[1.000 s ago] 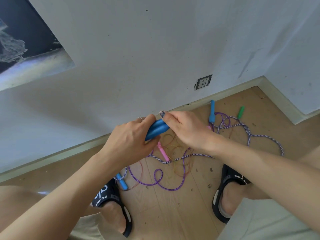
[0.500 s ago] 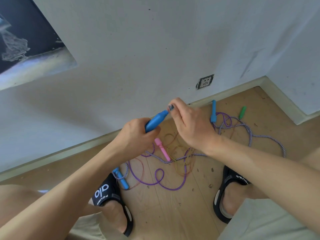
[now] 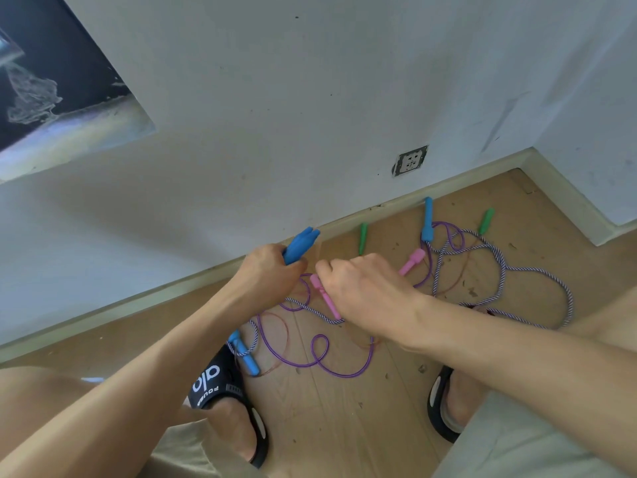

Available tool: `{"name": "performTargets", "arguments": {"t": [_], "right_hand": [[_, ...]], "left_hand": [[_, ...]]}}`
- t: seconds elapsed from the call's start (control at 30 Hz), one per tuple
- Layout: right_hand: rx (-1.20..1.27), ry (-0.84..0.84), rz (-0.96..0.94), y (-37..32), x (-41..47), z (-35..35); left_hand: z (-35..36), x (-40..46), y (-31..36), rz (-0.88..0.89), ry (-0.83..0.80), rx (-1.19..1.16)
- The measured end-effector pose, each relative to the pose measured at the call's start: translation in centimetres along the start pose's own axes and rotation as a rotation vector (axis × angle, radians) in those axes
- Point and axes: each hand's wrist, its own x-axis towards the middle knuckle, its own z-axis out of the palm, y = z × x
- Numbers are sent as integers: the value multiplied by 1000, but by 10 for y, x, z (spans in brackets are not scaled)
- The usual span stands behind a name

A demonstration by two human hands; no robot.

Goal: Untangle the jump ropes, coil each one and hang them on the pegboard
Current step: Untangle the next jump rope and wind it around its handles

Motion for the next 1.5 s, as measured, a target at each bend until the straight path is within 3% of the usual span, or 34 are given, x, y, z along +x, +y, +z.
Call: {"name": "performTargets", "arguments": {"t": [0.17,0.33,0.47,0.63,0.87,1.1,1.27,1.37,1.5], "right_hand": [[125,-36,-197,13,2,-12],[471,-257,-92,25,2,-27],[690,-367,0,29,-2,-29],[646,-325,-26,25,-8,-38],[632,-254,-33,21,-10,-41],[338,-88,-179,18,-9,-42],[517,30,31,34,4,-34],[637,-32,149,38,10,-25],[1001,-97,369,24,10,-15]], "left_hand": [[26,-11,-9,256,114,472],[28,-17,-6,350,159,724],[28,-21,-14,508,244,689],[24,-22,-15,745,349,640],[22,-34,-16,819,343,569],[16,-38,-11,865,272,585],[23,-56,-7,945,174,523],[17,-64,1,910,148,380],[-3,-64,8,848,162,183]]}}
